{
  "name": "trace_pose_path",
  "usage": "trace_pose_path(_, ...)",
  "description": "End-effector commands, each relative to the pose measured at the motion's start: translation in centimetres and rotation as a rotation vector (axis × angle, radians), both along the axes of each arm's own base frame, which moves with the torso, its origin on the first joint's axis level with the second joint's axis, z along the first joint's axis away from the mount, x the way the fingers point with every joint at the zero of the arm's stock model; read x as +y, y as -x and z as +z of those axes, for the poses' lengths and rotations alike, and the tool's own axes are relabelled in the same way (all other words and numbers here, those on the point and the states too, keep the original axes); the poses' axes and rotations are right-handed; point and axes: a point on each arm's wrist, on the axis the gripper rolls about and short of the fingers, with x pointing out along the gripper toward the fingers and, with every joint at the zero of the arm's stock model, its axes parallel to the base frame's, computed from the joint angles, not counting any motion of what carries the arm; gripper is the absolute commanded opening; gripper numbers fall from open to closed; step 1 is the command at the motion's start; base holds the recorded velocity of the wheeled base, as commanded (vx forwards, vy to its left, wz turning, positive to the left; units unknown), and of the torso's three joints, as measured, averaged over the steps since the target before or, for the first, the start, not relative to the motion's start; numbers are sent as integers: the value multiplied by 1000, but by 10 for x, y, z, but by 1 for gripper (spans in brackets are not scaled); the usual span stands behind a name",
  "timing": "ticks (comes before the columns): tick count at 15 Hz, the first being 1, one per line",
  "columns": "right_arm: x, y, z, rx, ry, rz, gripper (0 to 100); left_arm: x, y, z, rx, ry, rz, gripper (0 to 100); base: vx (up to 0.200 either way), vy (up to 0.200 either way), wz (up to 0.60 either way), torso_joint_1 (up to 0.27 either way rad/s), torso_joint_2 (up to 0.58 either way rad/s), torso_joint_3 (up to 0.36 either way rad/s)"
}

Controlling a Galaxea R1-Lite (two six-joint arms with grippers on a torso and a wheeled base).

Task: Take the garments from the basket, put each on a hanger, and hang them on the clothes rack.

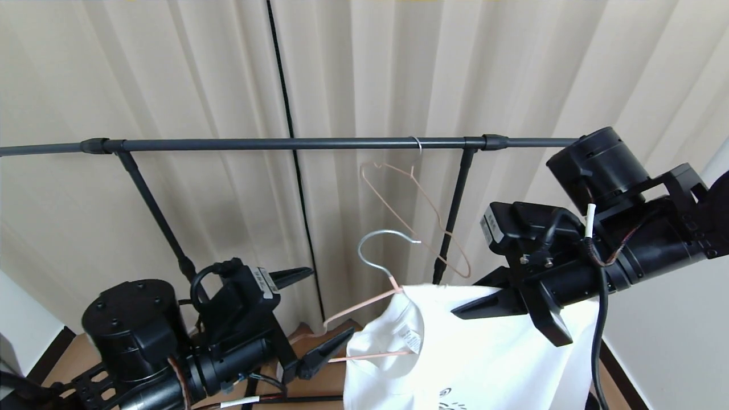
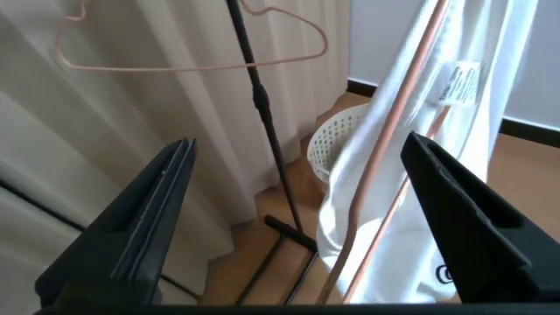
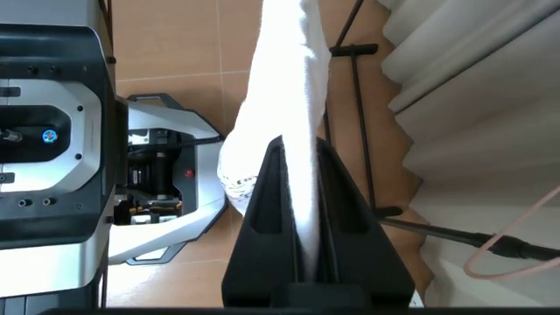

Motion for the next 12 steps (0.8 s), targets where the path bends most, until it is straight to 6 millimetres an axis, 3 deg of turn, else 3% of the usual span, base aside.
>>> trace_pose_path(1,-3,4,8,-47,9,-23,0,19,7,7,-11,17,55,100,0,0,0,0,0,0)
trace_pose_path(2,-4,3,12,-112,37,-71,0,32,8,8,10,32,110,100,0,0,0,0,0,0)
trace_pose_path(5,-2,5,22,-249,85,-161,0,38,4,5,118,118,226,100,0,0,0,0,0,0)
trace_pose_path(12,4,14,15,-425,30,-323,0,-9,-5,-41,367,111,389,100,0,0,0,0,0,0)
